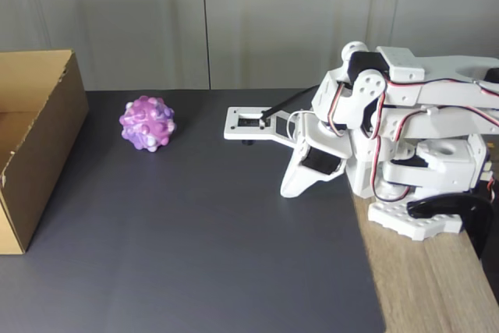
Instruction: Grasp a ball and put it in the box.
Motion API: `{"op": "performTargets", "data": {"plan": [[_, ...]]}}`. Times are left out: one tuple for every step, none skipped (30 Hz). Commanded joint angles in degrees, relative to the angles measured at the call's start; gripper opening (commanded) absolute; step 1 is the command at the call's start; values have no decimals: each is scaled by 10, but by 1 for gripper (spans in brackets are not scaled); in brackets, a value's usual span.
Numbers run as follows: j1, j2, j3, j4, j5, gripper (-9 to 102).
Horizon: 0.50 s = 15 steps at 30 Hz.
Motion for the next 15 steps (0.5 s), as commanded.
{"op": "performTargets", "data": {"plan": [[4,-4,1,7,-3,0],[14,-4,1,7,-3,0],[23,-4,1,7,-3,0],[29,-4,1,7,-4,0],[35,-4,1,7,-4,0],[37,-4,1,7,-4,0],[40,-4,1,5,4,0],[43,-4,1,0,13,0],[45,-4,1,-4,24,0],[46,-4,1,-6,30,0],[47,-4,1,-9,38,0],[52,-4,1,-11,47,0],[55,-5,1,-19,48,0],[64,-5,1,-31,51,0],[75,-5,-1,-41,48,0]]}}
